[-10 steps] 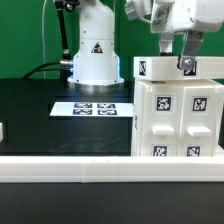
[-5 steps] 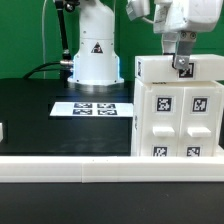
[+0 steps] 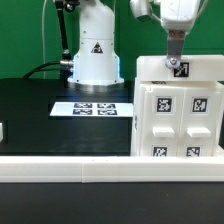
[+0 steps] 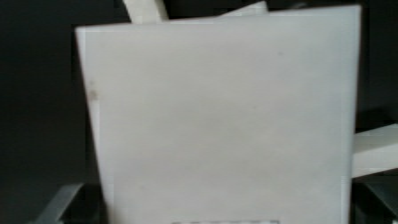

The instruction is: Assemble cabinet

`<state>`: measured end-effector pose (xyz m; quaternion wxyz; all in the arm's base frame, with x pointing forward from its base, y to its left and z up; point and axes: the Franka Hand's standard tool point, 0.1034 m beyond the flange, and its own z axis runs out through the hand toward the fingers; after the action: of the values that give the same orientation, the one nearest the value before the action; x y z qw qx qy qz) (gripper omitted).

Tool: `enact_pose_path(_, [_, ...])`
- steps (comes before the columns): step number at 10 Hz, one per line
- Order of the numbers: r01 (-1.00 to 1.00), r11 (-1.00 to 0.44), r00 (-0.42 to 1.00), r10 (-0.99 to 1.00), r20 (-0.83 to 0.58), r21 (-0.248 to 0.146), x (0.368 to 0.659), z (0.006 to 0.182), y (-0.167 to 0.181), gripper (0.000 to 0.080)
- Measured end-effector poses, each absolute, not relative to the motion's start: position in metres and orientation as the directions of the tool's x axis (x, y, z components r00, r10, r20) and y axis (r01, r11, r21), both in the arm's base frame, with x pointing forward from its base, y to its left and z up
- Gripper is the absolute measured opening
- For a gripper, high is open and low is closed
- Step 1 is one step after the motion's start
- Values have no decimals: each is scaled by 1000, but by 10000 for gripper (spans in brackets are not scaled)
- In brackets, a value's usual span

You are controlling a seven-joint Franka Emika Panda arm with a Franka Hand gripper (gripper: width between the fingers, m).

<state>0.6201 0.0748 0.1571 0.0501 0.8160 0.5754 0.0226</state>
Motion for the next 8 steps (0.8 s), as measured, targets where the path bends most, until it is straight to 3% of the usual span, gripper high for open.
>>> enact_pose_path(4, [602,-791,789,610,72,108,612,156,80,564])
enact_pose_path(7, [253,-965,960,259,108,66,612,156,83,564])
enact_pose_path(8, [224,-973,967,230,111,60,612,156,83,564])
